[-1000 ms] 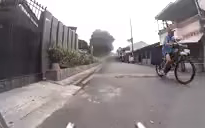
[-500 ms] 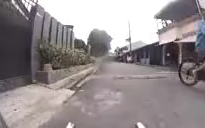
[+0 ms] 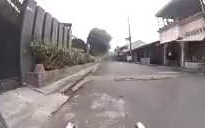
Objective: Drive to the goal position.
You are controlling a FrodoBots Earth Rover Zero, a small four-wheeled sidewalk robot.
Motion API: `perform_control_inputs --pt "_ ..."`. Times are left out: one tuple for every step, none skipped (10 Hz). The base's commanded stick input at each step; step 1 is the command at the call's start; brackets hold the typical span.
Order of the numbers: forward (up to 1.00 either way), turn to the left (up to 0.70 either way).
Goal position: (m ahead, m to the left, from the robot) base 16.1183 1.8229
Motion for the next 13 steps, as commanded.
perform_control_inputs --pt "0.70 0.00" --pt "0.70 0.00" --pt "0.70 0.00" --pt "0.70 0.00" --pt "0.70 0.00" --pt "0.70 0.00" --pt "0.70 0.00" --pt "0.70 0.00" --pt "0.70 0.00" --pt "0.70 0.00" --pt "0.70 0.00" --pt "0.70 0.01" --pt "0.70 0.08"
